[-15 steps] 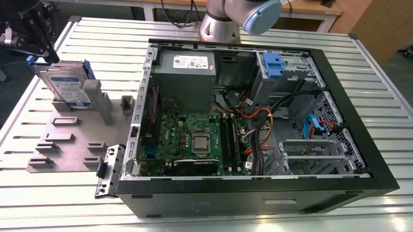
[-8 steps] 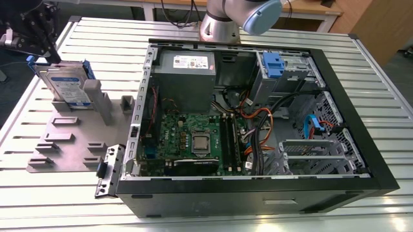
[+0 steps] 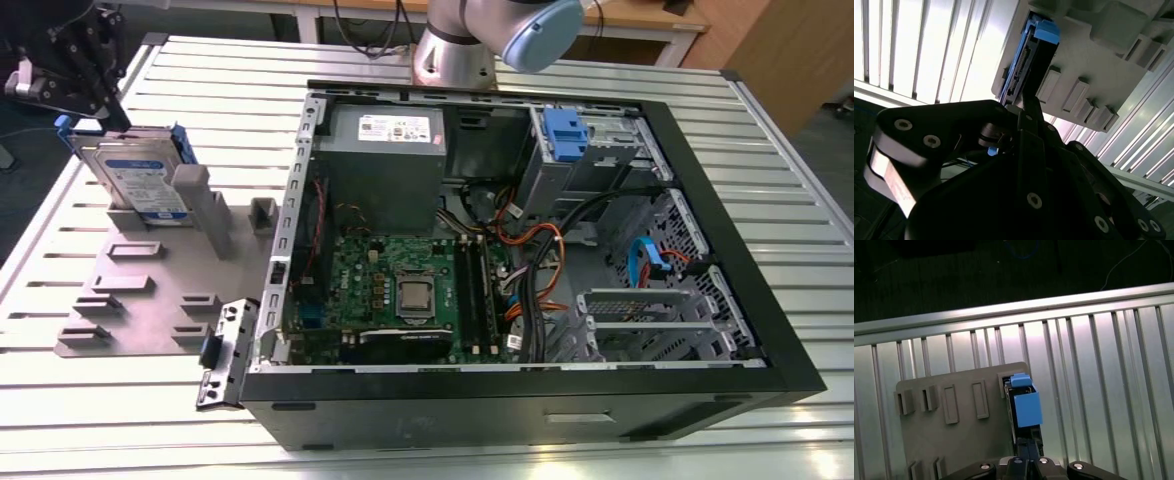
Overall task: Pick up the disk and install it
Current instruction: 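Pick up the disk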
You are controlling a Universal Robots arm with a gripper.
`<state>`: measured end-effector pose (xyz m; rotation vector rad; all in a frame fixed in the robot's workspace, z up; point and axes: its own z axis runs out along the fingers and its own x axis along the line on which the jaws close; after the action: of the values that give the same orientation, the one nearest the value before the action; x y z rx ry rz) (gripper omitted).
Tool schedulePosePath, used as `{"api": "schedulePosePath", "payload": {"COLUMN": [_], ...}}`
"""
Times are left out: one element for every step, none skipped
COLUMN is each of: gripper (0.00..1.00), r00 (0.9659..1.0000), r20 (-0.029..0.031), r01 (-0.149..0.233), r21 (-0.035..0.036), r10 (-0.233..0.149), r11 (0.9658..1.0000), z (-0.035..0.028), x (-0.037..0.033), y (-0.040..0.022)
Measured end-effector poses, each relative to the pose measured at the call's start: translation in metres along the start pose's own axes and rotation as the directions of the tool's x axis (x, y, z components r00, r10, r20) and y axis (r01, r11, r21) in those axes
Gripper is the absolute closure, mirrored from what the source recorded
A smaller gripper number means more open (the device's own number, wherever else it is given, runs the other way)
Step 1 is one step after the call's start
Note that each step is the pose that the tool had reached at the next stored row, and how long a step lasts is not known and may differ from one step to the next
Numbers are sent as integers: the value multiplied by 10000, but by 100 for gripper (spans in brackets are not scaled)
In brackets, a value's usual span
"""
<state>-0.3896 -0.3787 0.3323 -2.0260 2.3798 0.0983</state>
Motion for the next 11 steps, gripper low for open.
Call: {"api": "schedulePosePath", "payload": {"gripper": [89,89,89,89,89,89,89,89,89,89,89], "r00": [10000,10000,10000,10000,10000,10000,10000,10000,10000,10000,10000], "r20": [-1,0,0,3,39,82,90,91,90,88,86], "r01": [0,0,1,1,1,2,2,3,4,4,3], "r21": [-1,0,-1,-2,-9,-14,-12,-12,-12,-14,-12], "r10": [0,0,-1,-1,-1,-2,-2,-3,-4,-4,-3], "r11": [10000,10000,10000,10000,10000,10000,10000,10000,10000,10000,10000], "z": [0,0,0,-1,-1,-1,1,1,1,2,6], "x": [0,0,0,-1,-1,-3,-5,-6,-6,-6,-6], "y": [0,0,0,0,0,0,0,0,1,0,0]}}
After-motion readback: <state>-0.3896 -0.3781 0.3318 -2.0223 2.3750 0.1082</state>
